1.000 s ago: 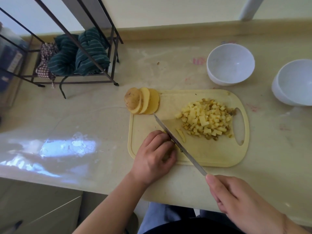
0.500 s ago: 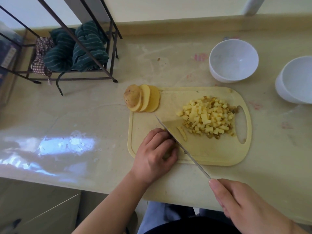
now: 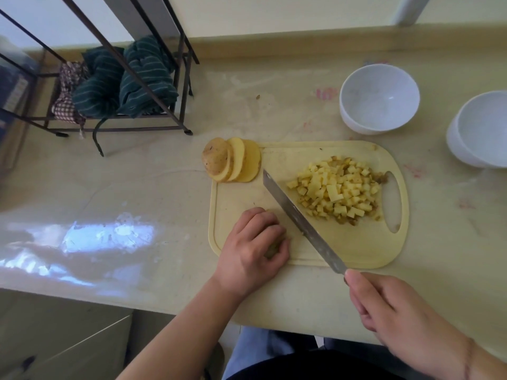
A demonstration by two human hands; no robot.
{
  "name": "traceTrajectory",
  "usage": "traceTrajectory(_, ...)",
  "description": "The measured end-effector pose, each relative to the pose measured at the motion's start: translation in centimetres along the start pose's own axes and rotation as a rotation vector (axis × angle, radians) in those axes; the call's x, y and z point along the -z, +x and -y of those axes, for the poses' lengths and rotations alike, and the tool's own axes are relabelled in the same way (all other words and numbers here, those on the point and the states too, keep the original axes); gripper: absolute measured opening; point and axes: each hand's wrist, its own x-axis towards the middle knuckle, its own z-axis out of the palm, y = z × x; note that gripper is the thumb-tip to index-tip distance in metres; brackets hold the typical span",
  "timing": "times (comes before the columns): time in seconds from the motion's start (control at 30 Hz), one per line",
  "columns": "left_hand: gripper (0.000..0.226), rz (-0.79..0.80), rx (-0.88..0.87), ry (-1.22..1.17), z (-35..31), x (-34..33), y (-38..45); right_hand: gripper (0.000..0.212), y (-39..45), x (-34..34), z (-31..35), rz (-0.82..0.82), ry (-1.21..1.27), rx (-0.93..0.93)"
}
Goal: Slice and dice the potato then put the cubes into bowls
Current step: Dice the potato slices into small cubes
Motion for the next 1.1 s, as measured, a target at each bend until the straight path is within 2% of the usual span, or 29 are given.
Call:
traceTrajectory(0.17,0.012,0.004,-0.035,0.003,0.0,0.4,-0.4,0.057,-0.5,-0.1,0.8,0.077,0.039,-0.025)
traceTrajectory(0.27,0.011,0.006,-0.035,0.016,0.3,0.7,-0.7,0.070,-0.6,-0.5,0.5,0.075,0.004,0.004)
traceTrajectory(0.57,0.012,0.015,-0.013,0.005,0.5,0.5,-1.0,0.091,-1.2,-1.0,-0.4,0.056,-0.081,0.028)
traceTrajectory(0.87,0.011,0.002,-0.006,-0.009,0.5,0.5,-1.0,0.100,-2.0,-1.1,-0.4,-0.010,-0.157,-0.014)
traceTrajectory(0.93,0.012,0.002,-0.004,-0.014,0.5,0.5,-1.0,0.096,-1.4,-1.2,0.0,-0.012,-0.175,0.018)
traceTrajectory(1.1,0.014,0.007,-0.011,-0.012,0.7,0.5,-0.9,0.063,0.4,-2.0,0.9,0.000,-0.118,0.048)
